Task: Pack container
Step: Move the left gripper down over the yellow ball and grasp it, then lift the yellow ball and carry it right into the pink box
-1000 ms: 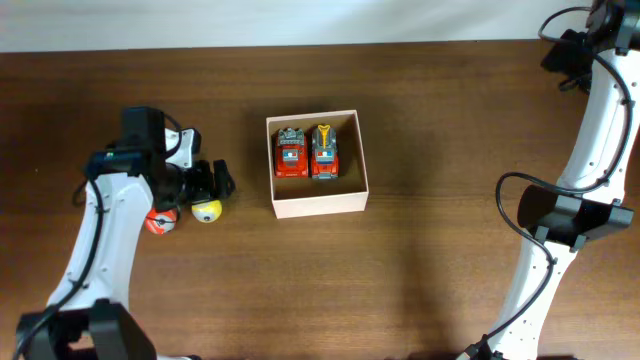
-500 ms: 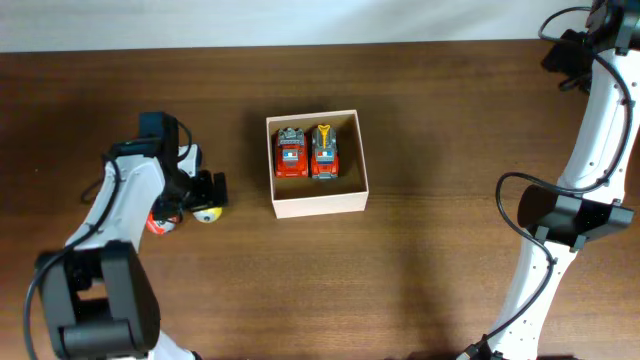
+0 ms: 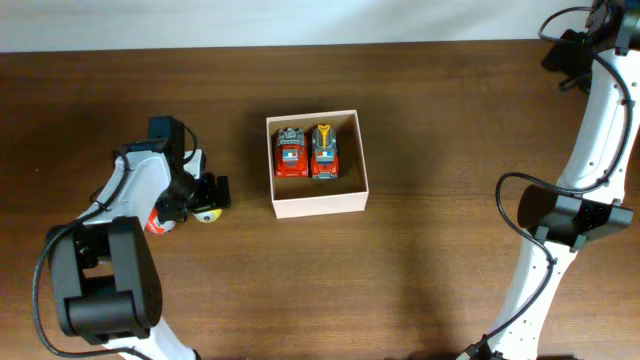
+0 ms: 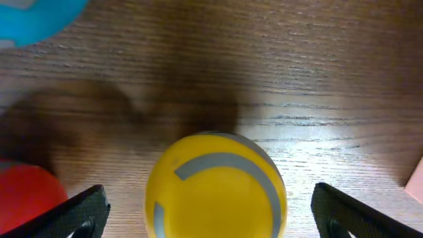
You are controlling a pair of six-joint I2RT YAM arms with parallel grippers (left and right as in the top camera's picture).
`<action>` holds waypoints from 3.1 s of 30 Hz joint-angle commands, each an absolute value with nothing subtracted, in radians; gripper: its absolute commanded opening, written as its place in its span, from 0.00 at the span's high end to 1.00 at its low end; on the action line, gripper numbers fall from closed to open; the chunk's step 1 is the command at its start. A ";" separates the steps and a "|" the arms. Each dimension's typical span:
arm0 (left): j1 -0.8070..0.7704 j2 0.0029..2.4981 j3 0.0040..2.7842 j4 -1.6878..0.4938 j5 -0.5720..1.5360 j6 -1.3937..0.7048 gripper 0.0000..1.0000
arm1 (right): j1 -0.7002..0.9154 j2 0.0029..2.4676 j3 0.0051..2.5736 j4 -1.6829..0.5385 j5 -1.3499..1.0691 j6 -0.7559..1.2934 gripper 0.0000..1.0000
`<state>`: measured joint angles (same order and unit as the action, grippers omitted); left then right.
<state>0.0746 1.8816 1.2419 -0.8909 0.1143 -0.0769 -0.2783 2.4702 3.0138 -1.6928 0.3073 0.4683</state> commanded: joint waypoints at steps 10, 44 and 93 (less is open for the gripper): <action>0.056 1.899 1.259 -0.886 0.108 -0.090 0.31 | -0.282 2.441 3.029 -1.698 0.326 0.477 0.01; -0.091 1.898 1.752 -1.135 0.443 0.031 0.79 | -0.282 2.441 3.029 -1.699 0.326 0.477 0.01; -0.386 1.969 1.680 -1.111 0.115 0.128 0.18 | -0.282 2.441 3.029 -1.699 0.326 0.477 0.01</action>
<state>-0.3878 1.9636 1.6604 -1.1145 0.1146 0.1596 -0.2783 2.4702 3.0138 -1.6924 0.3077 0.4679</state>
